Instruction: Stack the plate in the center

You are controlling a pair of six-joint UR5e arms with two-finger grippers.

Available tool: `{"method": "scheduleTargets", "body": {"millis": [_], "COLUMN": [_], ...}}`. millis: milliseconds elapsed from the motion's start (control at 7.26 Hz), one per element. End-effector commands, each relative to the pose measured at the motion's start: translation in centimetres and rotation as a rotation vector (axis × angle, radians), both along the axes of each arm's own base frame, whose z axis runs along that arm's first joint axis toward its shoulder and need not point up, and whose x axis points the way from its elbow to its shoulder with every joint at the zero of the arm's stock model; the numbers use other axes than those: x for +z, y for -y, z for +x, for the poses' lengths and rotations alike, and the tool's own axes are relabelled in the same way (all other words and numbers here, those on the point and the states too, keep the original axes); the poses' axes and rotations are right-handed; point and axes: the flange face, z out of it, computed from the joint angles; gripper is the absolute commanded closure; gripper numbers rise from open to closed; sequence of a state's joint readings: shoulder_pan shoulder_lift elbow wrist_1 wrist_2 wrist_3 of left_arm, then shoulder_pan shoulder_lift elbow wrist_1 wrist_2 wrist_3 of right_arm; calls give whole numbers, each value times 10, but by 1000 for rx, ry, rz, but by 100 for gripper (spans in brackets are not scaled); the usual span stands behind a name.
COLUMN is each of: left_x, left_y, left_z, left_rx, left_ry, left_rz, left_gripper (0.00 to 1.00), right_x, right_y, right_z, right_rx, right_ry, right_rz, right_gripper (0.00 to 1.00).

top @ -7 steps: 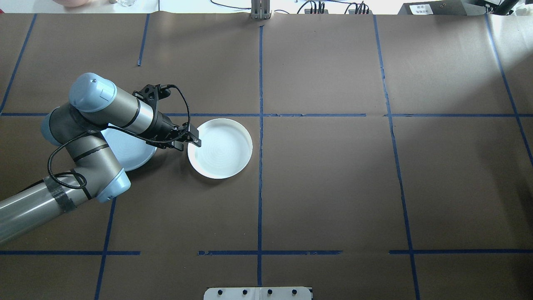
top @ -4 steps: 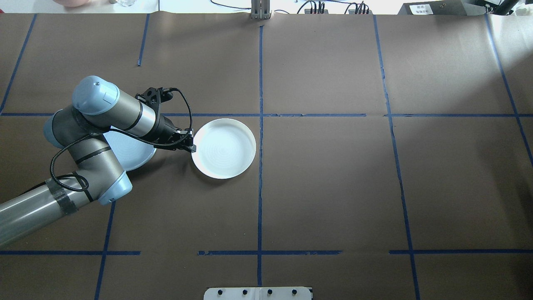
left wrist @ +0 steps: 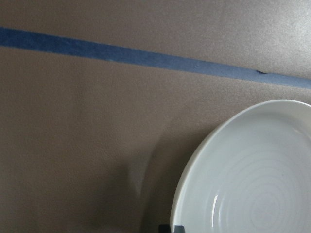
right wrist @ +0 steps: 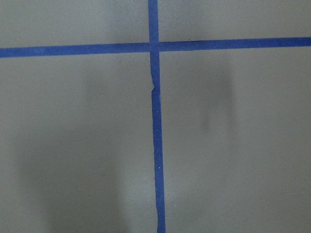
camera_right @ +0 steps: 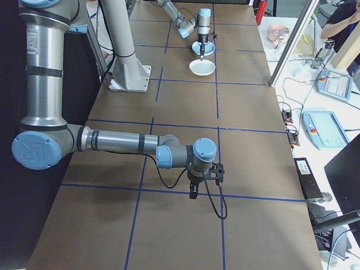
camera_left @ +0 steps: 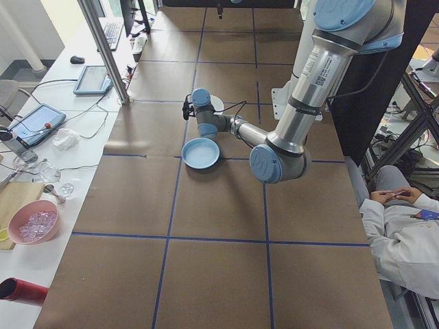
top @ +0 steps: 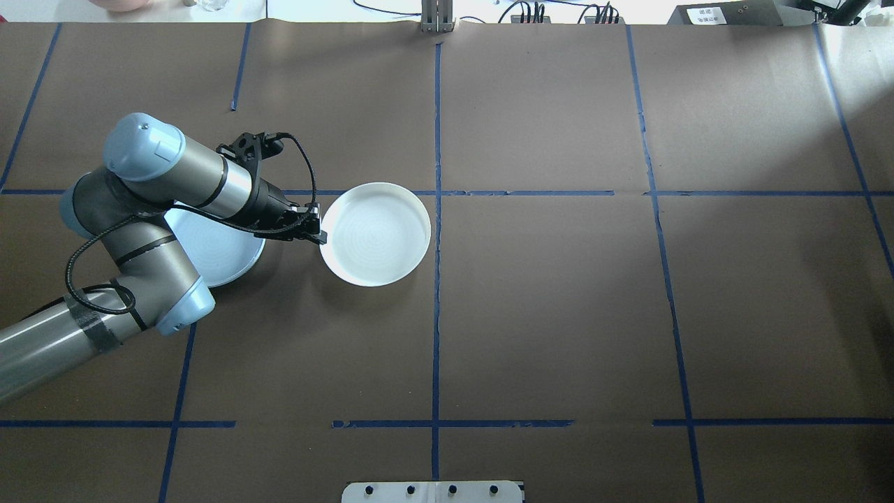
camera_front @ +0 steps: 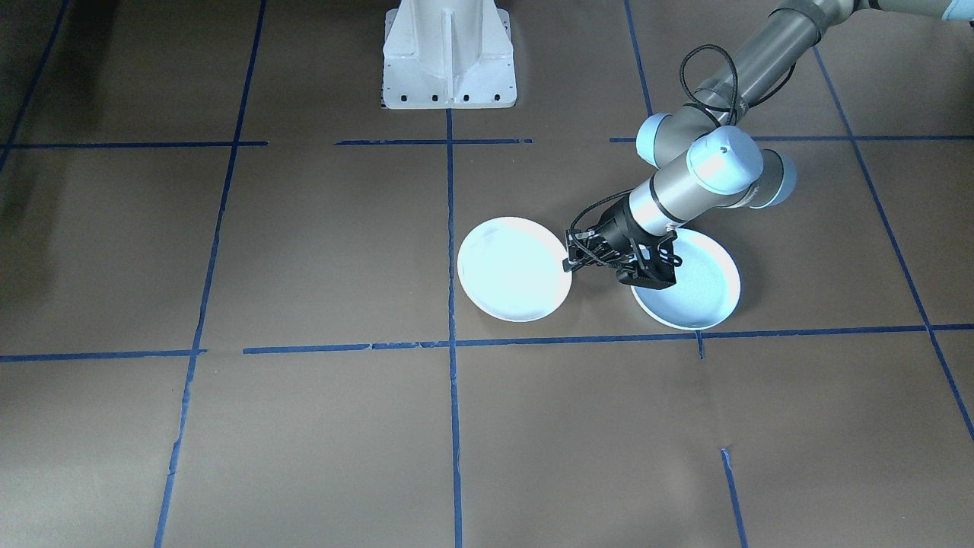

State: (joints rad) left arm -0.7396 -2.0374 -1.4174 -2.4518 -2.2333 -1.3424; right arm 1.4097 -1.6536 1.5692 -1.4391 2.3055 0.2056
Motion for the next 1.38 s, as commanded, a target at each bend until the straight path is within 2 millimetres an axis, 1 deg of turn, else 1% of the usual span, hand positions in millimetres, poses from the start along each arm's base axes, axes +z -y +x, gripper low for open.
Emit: {"method": "scheduleTargets", "body": {"millis": [0, 138, 275, 413, 551, 688, 826, 964, 1239], "left_x": [14, 45, 85, 110, 133, 151, 154, 150, 151], "left_y": [25, 35, 27, 14, 6, 5, 6, 5, 5], "left_z": [-57, -97, -117, -133, -152, -170, -176, -176, -177], "left_rx": [-40, -34, -21, -1, 8, 13, 22, 22, 19], "left_ry": [1, 25, 62, 81, 100, 121, 145, 149, 155], "left_rz": [-2, 23, 13, 17, 22, 15, 19, 17, 18], "left_gripper": [100, 100, 100, 100, 100, 100, 100, 100, 100], "right_x": [0, 0, 0, 0, 0, 0, 0, 0, 0], "right_y": [0, 0, 0, 0, 0, 0, 0, 0, 0], "right_z": [0, 0, 0, 0, 0, 0, 0, 0, 0], "right_rx": [0, 0, 0, 0, 0, 0, 0, 0, 0], "right_ry": [0, 0, 0, 0, 0, 0, 0, 0, 0], "right_rz": [0, 0, 0, 0, 0, 0, 0, 0, 0], "right_gripper": [0, 0, 0, 0, 0, 0, 0, 0, 0]}}
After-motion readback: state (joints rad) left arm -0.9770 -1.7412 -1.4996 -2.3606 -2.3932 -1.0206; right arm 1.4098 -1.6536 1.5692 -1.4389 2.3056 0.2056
